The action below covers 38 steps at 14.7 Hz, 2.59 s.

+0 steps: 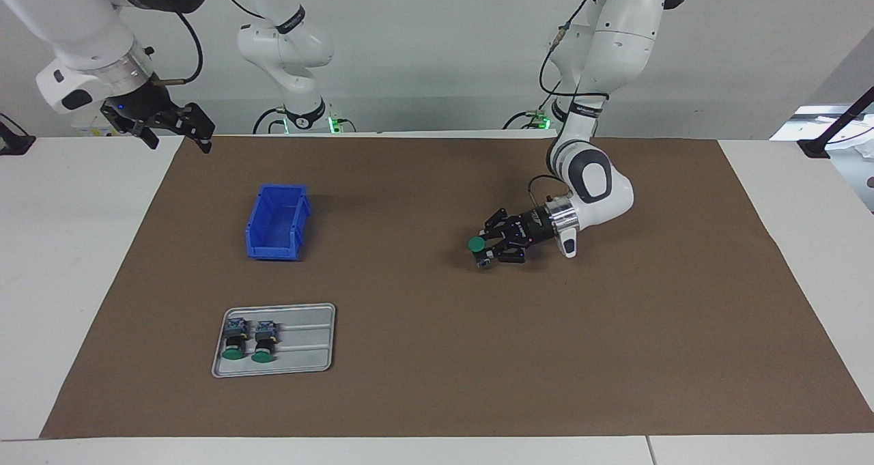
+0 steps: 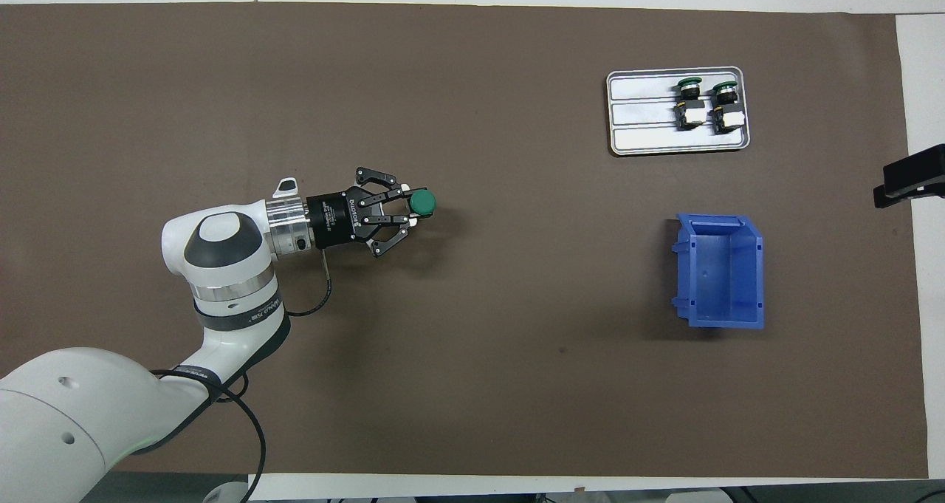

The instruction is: Place and press button with both arms

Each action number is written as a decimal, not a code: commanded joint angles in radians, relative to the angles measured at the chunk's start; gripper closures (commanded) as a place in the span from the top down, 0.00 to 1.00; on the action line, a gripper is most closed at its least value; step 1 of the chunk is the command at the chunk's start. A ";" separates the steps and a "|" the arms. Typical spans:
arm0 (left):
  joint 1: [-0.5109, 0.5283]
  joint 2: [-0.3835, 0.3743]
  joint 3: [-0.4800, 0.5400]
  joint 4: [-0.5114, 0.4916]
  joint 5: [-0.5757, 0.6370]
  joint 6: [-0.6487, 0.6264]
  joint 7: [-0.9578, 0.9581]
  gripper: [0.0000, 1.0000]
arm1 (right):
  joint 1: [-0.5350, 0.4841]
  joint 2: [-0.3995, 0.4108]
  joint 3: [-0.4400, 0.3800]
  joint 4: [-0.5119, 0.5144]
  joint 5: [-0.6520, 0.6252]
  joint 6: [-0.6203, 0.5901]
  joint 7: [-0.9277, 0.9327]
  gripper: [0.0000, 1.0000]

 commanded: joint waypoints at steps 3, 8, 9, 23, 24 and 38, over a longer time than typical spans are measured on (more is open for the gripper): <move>-0.034 -0.002 0.005 -0.020 -0.043 0.000 0.058 0.08 | -0.003 -0.025 0.000 -0.029 0.001 0.014 -0.024 1.00; -0.054 -0.002 0.004 -0.022 -0.046 0.028 0.084 0.09 | -0.003 -0.025 0.000 -0.029 0.001 0.014 -0.024 1.00; -0.057 -0.002 0.005 -0.027 -0.045 0.023 0.095 0.09 | -0.003 -0.025 0.000 -0.029 0.001 0.014 -0.024 1.00; -0.073 -0.002 0.005 -0.039 -0.045 0.051 0.123 0.12 | -0.003 -0.025 0.000 -0.029 0.001 0.014 -0.024 1.00; -0.071 -0.002 0.004 -0.039 -0.045 0.051 0.123 0.12 | -0.003 -0.025 0.000 -0.029 0.001 0.014 -0.024 1.00; -0.073 -0.002 0.005 -0.039 -0.045 0.079 0.124 0.38 | -0.003 -0.025 0.000 -0.029 0.001 0.014 -0.024 1.00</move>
